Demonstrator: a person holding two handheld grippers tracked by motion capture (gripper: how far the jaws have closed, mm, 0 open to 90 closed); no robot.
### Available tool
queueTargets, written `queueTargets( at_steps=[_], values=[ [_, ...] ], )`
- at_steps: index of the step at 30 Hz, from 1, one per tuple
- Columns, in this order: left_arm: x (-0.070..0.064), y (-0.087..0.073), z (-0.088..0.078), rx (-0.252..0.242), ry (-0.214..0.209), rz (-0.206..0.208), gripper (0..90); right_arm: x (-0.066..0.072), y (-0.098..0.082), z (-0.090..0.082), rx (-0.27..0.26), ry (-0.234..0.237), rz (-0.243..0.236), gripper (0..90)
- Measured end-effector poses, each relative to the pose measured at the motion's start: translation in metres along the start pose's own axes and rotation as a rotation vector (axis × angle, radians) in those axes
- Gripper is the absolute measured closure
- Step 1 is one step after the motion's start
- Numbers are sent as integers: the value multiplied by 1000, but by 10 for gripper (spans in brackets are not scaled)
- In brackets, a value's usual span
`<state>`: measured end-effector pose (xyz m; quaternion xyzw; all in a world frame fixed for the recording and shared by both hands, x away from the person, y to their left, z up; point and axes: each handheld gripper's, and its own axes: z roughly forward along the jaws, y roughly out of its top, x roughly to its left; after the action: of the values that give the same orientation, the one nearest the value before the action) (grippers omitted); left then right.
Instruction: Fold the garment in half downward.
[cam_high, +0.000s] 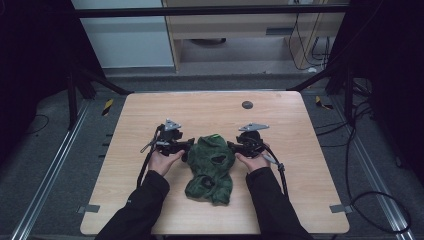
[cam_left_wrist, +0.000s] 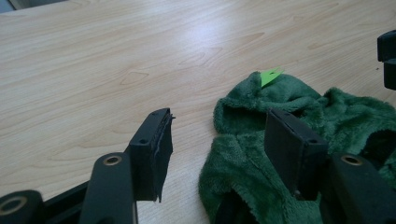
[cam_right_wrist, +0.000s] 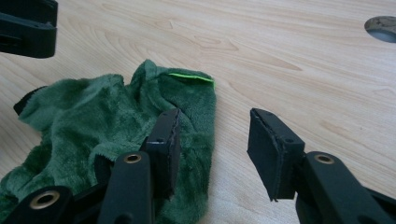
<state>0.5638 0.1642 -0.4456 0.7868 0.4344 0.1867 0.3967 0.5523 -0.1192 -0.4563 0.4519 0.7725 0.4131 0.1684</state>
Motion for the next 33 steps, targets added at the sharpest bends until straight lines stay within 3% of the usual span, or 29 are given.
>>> queueTargets(
  at_steps=[19, 33],
  values=[
    [5, -12, 31, 102, -9, -17, 423, -1, -8, 19, 64, 21, 1, 562],
    [3, -19, 39, 155, -19, -16, 468, -1, -15, 30, 126, 37, 2, 593]
  ],
)
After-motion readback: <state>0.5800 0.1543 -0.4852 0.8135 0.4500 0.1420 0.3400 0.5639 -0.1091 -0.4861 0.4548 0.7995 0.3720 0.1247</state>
